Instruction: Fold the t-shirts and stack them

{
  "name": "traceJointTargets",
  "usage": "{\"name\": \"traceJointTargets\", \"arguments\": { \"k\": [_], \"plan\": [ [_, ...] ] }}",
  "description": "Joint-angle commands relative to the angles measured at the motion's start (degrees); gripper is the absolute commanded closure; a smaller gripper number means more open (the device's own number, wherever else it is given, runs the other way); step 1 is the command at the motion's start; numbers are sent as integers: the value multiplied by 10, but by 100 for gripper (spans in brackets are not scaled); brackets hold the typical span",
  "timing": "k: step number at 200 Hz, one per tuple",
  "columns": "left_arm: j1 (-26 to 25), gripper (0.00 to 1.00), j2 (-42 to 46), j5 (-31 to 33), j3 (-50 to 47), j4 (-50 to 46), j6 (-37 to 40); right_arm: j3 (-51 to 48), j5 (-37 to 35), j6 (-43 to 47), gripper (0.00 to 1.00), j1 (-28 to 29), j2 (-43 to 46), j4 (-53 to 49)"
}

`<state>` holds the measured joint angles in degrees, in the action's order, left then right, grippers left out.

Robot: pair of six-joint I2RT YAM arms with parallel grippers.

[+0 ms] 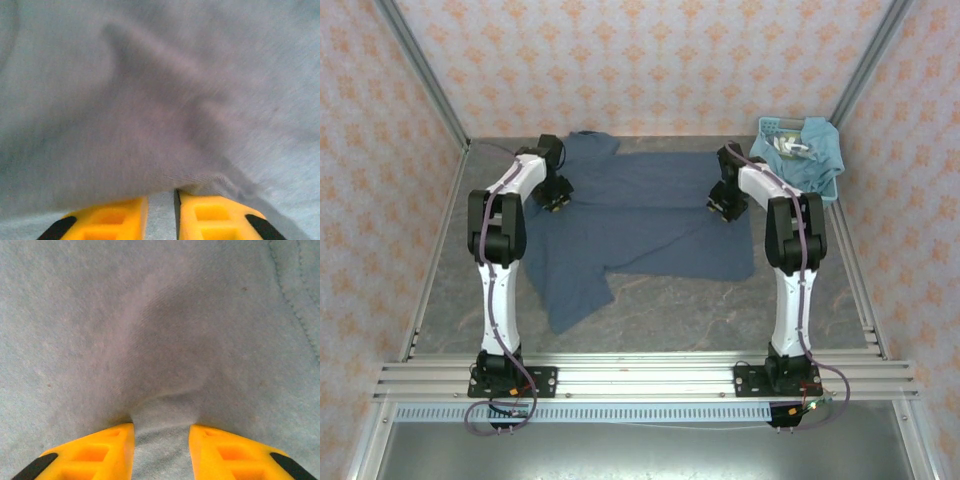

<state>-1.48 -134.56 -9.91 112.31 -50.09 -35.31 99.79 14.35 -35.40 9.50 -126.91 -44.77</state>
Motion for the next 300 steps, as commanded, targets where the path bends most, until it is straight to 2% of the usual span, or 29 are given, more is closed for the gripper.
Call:
{"name": "traceJointTargets", "arguments": {
  "k": [1, 8, 15, 25, 50, 73, 100, 132, 159, 198, 227, 236, 252, 267, 271, 278, 282, 300],
  "plan": [
    [5, 71, -23, 18, 68, -23, 43, 59, -21, 39, 64, -6, -37, -52],
    [4, 62, -11, 41, 72, -29, 57, 73, -16, 46, 63, -6, -32, -53],
    [1, 49, 12, 73, 65, -35, 66, 79, -10, 53, 61, -5, -22, -48],
    [-2, 44, 60, 105, 25, -28, 72, 78, -8, 61, 58, -5, 2, -42],
    [-1, 44, 214, 126, -150, -21, 25, 41, -3, 65, 53, -2, 83, -40],
    [-11, 48, 344, 66, -327, -33, -39, -49, 8, 56, 51, 0, 187, -31],
    [-57, 44, 431, 2, -484, -39, -100, -186, 36, 30, 49, 1, 314, -11],
    [-105, 41, 462, -12, -571, -42, -142, -304, 59, -1, 47, 1, 436, -11],
    [-132, 41, 467, -30, -621, -24, -180, -369, 47, -17, 46, -1, 499, -24],
    [-172, 41, 461, -32, -661, -5, -216, -443, 20, -41, 47, -14, 549, -24],
    [-201, 42, 463, -30, -680, 14, -252, -473, 27, -51, 47, -19, 553, -10],
    [-206, 43, 459, -30, -687, 27, -258, -477, 26, -53, 47, -19, 553, -7],
    [-208, 52, 443, -15, -702, 50, -261, -484, 22, -55, 48, -19, 556, -2],
    [-208, 70, 430, 2, -712, 67, -261, -491, 14, -55, 48, -19, 556, -1],
    [-208, 76, 431, 8, -713, 67, -262, -492, 10, -55, 48, -19, 555, -4],
    [-208, 93, 437, 20, -714, 58, -262, -495, 2, -55, 48, -19, 555, -8],
    [-208, 99, 445, 29, -713, 51, -262, -496, -4, -55, 48, -19, 556, -11],
    [-208, 100, 500, 63, -712, 5, -265, -508, -44, -69, 47, -22, 560, -30]
  ]
}}
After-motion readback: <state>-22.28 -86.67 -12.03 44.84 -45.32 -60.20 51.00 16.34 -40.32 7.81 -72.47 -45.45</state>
